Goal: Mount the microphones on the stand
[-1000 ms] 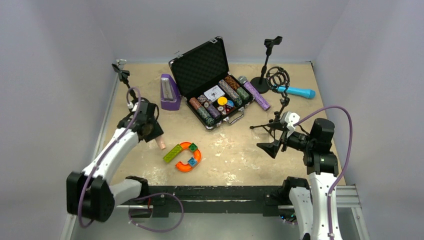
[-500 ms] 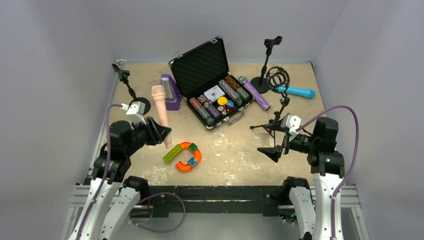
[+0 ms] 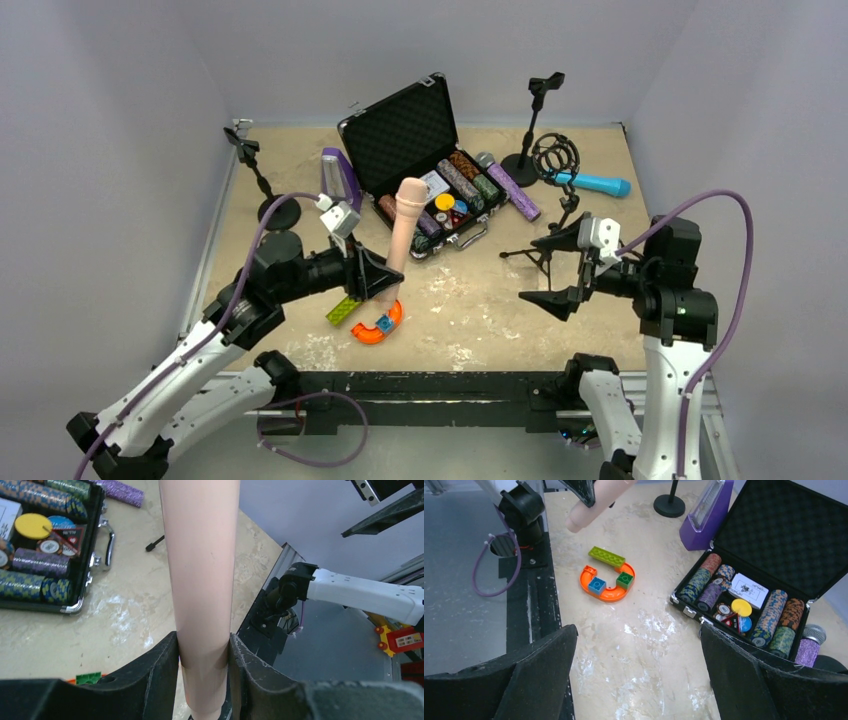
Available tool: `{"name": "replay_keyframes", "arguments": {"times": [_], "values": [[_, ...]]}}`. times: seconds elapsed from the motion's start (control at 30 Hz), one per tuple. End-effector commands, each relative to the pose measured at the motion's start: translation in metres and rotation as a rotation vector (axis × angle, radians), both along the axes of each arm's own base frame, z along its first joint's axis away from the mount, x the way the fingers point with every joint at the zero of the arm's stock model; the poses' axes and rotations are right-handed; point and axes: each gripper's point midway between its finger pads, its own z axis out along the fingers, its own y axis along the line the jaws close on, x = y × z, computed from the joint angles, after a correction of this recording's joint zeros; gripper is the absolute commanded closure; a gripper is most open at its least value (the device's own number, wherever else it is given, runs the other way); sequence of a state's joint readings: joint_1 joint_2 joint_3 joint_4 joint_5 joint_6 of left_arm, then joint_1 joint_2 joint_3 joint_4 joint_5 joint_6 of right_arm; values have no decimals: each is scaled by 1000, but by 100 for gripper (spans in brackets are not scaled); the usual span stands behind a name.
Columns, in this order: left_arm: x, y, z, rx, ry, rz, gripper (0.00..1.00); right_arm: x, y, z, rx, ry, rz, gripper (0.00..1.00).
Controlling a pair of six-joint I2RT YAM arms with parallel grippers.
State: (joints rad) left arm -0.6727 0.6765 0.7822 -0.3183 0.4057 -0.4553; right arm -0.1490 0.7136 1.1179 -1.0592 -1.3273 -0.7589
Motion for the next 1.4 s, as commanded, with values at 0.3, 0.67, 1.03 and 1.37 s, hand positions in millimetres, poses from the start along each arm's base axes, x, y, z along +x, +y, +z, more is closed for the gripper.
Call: {"name": "replay_keyframes", "arguments": {"times": [0.3,0.67,1.03,1.37], "values": [[-2,-54,68,-101,-197,-96,100,-12,9,33,73,-48,59,4],[-9,-70,69,-108,-200,-129,100,-11,12,26,131,24,118,5],[-11,-83,75,-127,-207,-150,100,-9,14,22,173,139,141,6],[-5,-96,87,-173,-223,-133,100,0,18,27,184,214,118,8]]}}
